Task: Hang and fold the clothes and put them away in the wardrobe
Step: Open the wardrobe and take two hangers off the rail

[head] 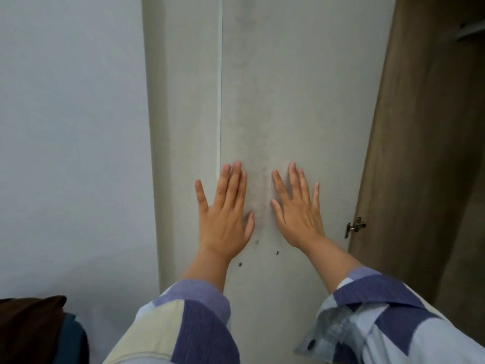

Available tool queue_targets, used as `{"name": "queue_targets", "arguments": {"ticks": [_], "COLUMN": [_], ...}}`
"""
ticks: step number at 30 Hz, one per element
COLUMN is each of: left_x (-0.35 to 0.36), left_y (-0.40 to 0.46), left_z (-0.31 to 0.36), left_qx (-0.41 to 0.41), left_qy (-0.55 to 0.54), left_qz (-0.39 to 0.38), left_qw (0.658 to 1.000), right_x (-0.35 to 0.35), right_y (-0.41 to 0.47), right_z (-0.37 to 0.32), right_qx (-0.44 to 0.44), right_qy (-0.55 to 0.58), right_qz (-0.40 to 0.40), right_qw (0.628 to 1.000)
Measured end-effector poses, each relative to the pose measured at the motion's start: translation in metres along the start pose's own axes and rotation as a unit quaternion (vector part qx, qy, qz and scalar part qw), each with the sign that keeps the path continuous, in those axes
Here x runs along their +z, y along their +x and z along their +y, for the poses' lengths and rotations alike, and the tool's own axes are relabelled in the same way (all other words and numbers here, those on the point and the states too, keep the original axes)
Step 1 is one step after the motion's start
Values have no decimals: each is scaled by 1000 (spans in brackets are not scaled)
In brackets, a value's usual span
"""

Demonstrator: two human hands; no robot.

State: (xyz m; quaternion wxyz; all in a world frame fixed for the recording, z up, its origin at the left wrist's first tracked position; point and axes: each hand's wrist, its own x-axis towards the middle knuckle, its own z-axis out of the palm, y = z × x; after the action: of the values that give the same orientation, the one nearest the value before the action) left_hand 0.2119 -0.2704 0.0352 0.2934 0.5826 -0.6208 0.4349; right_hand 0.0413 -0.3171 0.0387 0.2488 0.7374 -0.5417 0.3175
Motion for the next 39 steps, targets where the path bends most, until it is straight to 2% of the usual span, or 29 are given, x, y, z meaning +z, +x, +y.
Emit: {"name": "queue_targets", "arguments": {"ticks": [18,28,31,33,35,39], "left_x": [152,174,167,155,135,83], "left_y": [82,90,92,105,131,198], "left_z": [-4,3,3,9,27,89], "left_qx": [14,20,21,61,113,173], "left_qy": [-117,-155,-184,-227,-290,-400], "left_qz": [14,24,30,65,113,155], "left_qw": [993,987,982,970,944,887], "right_x": [96,109,99,81,51,-35], "right_y": [88,97,97,99,105,109], "right_z": [29,34,34,43,64,124], "right_qx": [-16,-16,-33,-13,47,123], "right_qy": [-93,-106,-74,-3,34,-56], "right_qz": [81,98,100,135,190,235], "right_qw": [992,989,992,991,980,962]}}
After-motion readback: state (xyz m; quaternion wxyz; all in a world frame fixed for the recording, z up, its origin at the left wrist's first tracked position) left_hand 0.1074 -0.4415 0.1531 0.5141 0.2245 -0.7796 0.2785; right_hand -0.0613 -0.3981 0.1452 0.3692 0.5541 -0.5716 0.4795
